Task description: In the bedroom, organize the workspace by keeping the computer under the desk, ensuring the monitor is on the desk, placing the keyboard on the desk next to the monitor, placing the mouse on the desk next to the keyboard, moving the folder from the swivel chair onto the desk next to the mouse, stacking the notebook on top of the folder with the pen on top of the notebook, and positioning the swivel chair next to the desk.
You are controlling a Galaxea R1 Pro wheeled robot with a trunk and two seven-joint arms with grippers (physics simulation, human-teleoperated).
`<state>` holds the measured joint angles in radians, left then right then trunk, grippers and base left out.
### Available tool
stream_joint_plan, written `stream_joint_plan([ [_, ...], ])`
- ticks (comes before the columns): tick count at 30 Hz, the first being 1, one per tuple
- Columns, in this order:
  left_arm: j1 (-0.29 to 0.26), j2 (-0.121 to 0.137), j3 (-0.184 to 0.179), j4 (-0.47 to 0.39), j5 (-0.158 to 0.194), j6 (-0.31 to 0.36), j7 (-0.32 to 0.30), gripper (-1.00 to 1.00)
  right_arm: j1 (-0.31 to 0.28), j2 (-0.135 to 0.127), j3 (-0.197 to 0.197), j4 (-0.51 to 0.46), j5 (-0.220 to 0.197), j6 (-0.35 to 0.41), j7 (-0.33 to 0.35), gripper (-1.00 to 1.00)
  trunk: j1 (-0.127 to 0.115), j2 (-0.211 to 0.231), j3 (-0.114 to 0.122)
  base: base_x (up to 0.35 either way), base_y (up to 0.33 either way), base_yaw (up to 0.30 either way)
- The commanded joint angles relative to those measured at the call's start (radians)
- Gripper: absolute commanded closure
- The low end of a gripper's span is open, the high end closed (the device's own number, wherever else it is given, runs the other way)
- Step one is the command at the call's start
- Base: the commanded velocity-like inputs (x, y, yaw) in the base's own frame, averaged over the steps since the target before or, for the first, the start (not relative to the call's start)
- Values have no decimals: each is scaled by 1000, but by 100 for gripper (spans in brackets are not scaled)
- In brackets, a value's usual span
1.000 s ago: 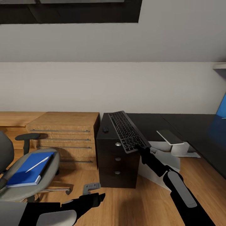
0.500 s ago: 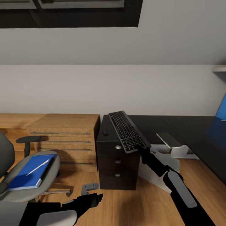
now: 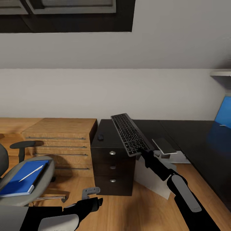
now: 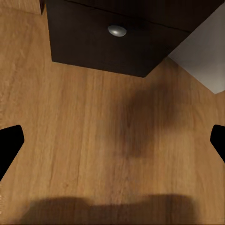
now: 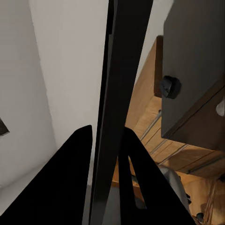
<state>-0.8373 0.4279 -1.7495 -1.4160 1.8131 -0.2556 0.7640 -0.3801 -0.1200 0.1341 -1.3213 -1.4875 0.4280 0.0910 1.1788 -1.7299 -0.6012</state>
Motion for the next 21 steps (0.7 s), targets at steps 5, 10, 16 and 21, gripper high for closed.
stream_joint_plan([
  [5, -2, 0, -2, 29, 4, -9, 1, -100, -1, -1, 1, 1, -5, 1, 4, 100, -19, 35, 15, -85, -63, 0],
  [10, -2, -1, -4, 33, 5, -10, 3, -100, -1, -1, 1, 1, -5, 1, 4, 100, -39, 70, 30, -280, -9, 0],
  [16, -2, -1, -4, 34, 5, -10, 2, -100, 0, -1, 1, -2, -5, 3, 5, 100, -62, 112, 49, -331, -1, 0],
  [21, -2, -1, -4, 34, 5, -10, 2, -100, 0, -2, 1, -5, -5, 4, 5, 100, -81, 147, 65, -339, 0, 0],
])
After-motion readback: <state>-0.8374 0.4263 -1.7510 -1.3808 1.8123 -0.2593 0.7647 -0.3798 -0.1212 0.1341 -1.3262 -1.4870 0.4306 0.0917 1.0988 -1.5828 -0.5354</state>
